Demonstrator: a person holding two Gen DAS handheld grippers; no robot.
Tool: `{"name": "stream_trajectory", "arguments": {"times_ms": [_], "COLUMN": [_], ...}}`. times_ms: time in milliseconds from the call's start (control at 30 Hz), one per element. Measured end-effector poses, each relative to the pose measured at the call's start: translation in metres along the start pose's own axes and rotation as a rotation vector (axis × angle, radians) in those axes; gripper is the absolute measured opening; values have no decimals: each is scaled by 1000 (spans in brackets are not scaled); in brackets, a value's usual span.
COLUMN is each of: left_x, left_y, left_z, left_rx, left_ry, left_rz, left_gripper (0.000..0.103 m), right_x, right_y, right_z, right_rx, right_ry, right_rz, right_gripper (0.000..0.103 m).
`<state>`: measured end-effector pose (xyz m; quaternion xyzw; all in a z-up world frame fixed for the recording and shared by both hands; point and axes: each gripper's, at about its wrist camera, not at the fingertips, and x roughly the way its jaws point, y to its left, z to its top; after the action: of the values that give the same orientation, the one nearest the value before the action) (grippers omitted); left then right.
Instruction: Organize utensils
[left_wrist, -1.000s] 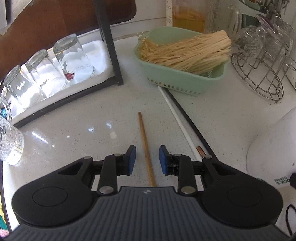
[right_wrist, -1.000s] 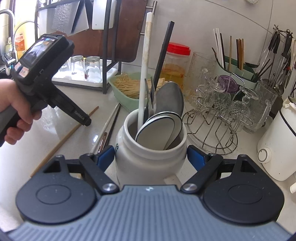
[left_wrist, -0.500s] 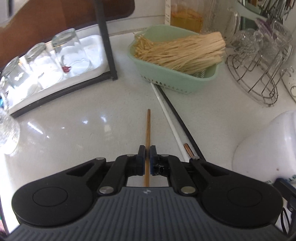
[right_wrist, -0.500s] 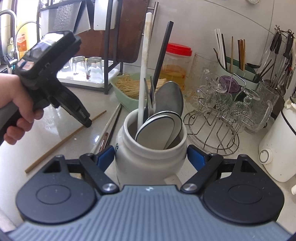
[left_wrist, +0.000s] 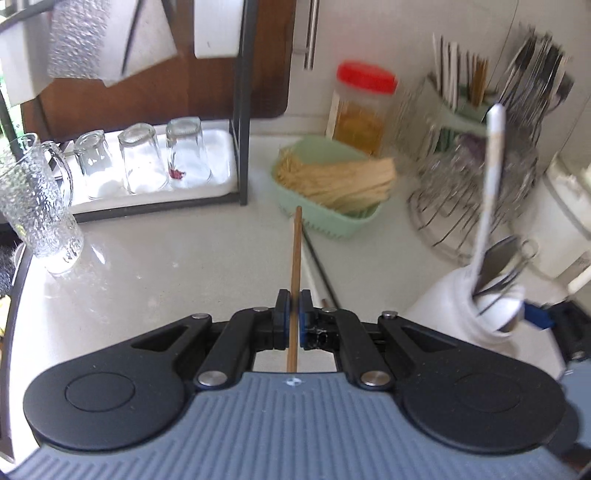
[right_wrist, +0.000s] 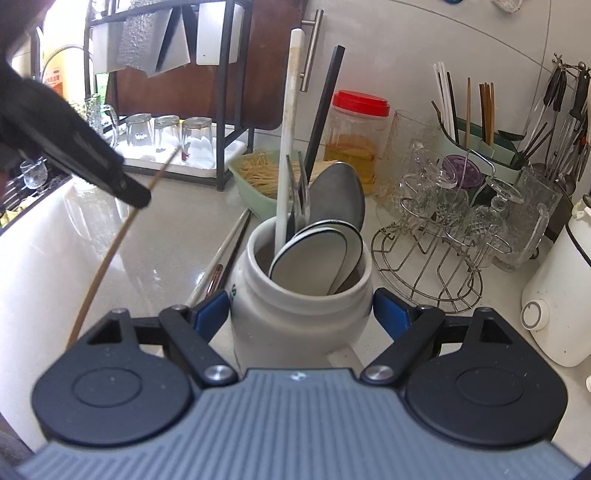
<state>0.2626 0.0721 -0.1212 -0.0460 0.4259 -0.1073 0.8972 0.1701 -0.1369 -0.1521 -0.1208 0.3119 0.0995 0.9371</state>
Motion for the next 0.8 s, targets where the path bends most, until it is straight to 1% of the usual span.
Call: {"name": "stream_trajectory", "arguments": {"times_ms": [100,300,500,567,800], "left_x": [-20,-65,-94,-98,-103], "left_y": [-4,-14,-24,-29,-37], "left_z": [-1,8,19,20,17], "left_rx": [-25,-47,-56,-53,-42], "left_ry": [-29,-133,-214,-227,-235], "left_rz": [-2,-14,-23,-16,-14], "left_gripper": [5,5,4,4,3], "right_x": [0,-5,-9,-10,-13], "right_y": [0,1,3,4,2], "right_z": [-2,-5,-7,-7,-12], "right_rx": [-8,-10,-24,-29,-34], "right_ry": [-12,-20,-26,-29,-43], "right_rz": [-2,14,33,39,55], "right_gripper": [87,87,87,87,87]}}
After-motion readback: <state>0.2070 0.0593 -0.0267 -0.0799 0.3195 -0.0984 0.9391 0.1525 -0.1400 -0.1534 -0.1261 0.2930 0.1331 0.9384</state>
